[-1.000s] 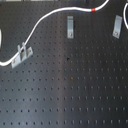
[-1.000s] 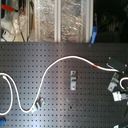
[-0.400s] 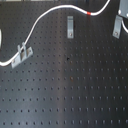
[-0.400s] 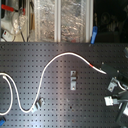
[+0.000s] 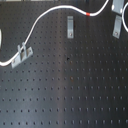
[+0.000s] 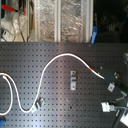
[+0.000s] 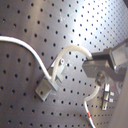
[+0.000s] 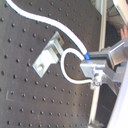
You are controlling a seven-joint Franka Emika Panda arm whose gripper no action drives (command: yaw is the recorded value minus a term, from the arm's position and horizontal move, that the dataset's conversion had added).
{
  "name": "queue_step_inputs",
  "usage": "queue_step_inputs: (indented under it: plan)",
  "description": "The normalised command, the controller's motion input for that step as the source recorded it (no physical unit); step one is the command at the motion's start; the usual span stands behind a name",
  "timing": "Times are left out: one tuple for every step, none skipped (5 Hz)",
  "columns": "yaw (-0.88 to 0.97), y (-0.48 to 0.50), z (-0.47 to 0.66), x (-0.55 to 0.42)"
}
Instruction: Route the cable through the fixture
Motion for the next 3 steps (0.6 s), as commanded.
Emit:
queue_step_inputs:
  plan:
    - [0.00, 0.000, -0.02, 0.001]
    - [0.00, -0.337, 0.02, -0.146]
    - [0.00, -0.044, 0.00, -0.027]
